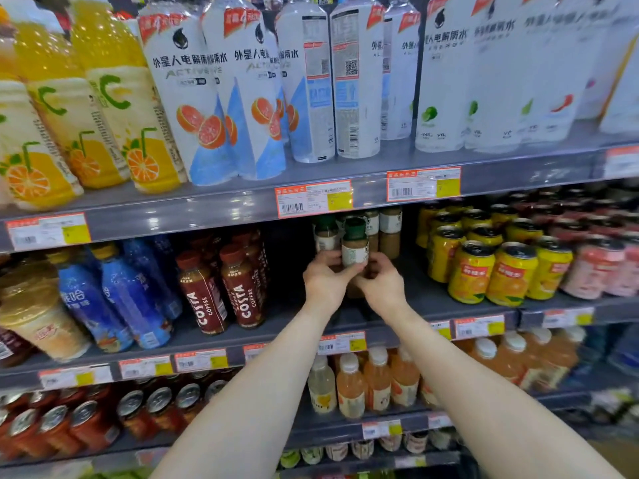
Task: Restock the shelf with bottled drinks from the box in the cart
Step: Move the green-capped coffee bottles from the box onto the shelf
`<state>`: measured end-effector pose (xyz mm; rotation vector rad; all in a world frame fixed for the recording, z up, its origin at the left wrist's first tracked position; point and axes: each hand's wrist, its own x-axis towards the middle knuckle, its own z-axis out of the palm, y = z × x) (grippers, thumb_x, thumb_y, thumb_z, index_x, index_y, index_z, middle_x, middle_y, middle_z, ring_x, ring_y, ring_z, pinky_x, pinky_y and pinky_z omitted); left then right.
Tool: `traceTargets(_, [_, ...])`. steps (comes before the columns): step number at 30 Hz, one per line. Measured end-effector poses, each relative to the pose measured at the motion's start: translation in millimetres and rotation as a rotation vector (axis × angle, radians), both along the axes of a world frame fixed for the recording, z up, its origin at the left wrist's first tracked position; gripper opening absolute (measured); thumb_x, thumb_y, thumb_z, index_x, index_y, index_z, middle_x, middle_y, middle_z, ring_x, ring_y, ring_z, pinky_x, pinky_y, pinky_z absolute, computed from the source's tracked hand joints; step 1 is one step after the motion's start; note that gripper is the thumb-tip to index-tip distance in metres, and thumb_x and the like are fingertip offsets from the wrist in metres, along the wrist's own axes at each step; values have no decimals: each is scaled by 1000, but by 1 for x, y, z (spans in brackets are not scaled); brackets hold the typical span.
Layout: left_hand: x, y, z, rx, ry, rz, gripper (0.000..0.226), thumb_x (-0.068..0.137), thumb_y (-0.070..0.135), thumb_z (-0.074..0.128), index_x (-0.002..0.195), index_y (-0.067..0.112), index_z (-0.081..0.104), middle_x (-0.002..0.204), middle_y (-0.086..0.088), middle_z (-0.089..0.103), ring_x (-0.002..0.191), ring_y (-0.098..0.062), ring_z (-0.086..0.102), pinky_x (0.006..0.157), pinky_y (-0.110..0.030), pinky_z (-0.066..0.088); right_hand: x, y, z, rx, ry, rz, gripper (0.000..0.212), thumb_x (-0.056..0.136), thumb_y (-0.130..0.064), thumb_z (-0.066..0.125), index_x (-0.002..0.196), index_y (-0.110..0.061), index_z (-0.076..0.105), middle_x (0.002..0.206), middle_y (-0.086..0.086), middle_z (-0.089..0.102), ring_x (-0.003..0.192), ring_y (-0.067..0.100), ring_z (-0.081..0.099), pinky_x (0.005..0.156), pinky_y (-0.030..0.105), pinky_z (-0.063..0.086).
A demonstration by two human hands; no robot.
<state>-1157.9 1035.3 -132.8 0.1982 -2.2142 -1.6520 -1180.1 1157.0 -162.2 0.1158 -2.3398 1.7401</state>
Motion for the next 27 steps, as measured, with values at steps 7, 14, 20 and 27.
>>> traceTargets(7, [-13,0,-2,-55,-24,60,30,84,26,84,112,18,77,106,4,76,99,-7,69,96,-24,52,-26,-6,3,47,-37,4,44,79,-19,82,120,-23,65,107,-2,74,101,15,70,89,28,56])
traceTargets(14, [-20,-1,-3,-189,-70,89,25,95,19,71,118,11,76,120,-6,75,114,-19,68,105,-28,48,-41,-13,4,90,-29,-17,45,83,-15,79,125,-22,65,116,1,74,109,16,67,93,25,49])
traceTargets(20, [-25,-2,-9,-172,-108,106,30,94,18,71,123,10,73,123,-7,74,118,-19,67,104,-21,43,-44,-15,4,73,-61,0,45,86,-14,77,128,-23,63,116,-2,71,106,10,63,92,23,46])
traceTargets(27, [-27,9,-2,-177,-180,184,25,97,18,64,118,12,77,123,-6,74,117,-23,67,96,-17,41,-47,-19,11,110,-88,14,47,87,-22,75,132,-28,61,122,-1,71,114,17,65,93,24,46])
